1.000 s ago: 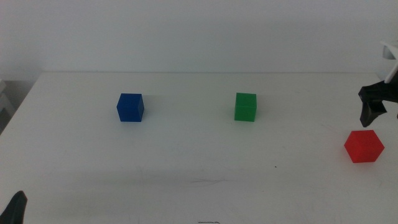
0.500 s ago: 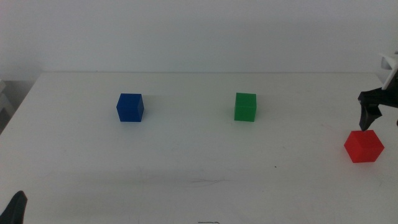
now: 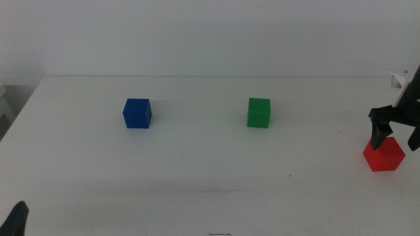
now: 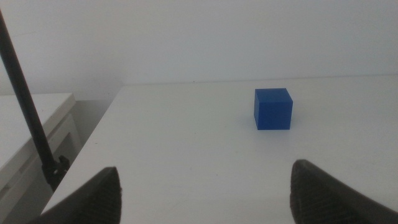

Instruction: Stack red cubes first, then green, then blue cubes in a specific spot.

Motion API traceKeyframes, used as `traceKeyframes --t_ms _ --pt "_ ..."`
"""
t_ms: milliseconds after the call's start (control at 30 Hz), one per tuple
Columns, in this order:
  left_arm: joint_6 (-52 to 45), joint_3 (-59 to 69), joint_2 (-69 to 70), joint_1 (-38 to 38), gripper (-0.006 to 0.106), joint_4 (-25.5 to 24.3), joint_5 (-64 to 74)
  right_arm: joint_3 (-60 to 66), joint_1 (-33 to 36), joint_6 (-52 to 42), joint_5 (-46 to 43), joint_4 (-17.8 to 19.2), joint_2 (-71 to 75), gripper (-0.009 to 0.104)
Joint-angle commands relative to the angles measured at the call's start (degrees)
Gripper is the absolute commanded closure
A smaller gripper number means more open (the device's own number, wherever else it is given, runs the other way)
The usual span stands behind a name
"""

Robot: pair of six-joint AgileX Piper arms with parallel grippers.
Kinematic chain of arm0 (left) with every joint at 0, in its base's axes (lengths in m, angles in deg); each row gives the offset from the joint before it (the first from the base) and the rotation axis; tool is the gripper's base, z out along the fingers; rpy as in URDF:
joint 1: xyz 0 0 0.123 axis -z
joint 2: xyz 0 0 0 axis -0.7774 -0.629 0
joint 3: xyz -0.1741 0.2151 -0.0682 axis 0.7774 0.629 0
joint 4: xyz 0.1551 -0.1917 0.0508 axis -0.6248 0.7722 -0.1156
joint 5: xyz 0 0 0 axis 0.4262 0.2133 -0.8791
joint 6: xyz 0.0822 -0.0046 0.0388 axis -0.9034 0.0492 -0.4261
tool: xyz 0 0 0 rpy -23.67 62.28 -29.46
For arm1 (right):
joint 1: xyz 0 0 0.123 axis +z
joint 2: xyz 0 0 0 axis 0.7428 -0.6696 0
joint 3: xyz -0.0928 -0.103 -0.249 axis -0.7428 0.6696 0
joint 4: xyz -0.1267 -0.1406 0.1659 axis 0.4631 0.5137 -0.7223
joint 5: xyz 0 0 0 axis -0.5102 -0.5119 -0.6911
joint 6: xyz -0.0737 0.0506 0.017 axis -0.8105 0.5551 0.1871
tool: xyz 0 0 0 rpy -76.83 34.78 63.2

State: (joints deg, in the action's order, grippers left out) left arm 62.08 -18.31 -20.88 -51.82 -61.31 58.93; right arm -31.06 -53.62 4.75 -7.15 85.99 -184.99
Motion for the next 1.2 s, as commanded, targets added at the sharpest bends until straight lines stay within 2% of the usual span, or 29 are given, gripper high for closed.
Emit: traceKeyframes --t_ms 0,367,467,533,733,933,1167 --pt "0.5 -0.2 1.2 0.2 0.008 0.2 -4.1 -1.6 -0.3 -0.9 2.8 -0.6 2.3 0.023" --pt "0.5 -0.2 1.2 0.2 0.008 0.2 -4.1 -1.6 -0.2 -0.2 0.9 -0.7 -0.7 0.025" --pt "0.5 -0.2 1.2 0.2 0.008 0.2 -4.1 -1.6 -0.2 0.5 0.3 -0.1 -0.8 0.03" --pt "0.5 -0.2 1.2 0.2 0.008 0.2 -4.1 -1.6 -0.2 0.6 0.0 0.4 -0.8 0.042" --pt "0.5 -0.2 1.2 0.2 0.008 0.2 -4.1 -1.6 0.0 1.1 0.1 0.5 -0.1 0.097" --pt "0.5 -0.2 1.2 0.2 0.008 0.2 -4.1 -1.6 3.5 7.9 1.4 2.6 3.7 0.096" --pt "0.5 -0.2 1.2 0.2 0.008 0.2 -4.1 -2.5 15.5 24.0 4.9 6.3 6.7 0.096"
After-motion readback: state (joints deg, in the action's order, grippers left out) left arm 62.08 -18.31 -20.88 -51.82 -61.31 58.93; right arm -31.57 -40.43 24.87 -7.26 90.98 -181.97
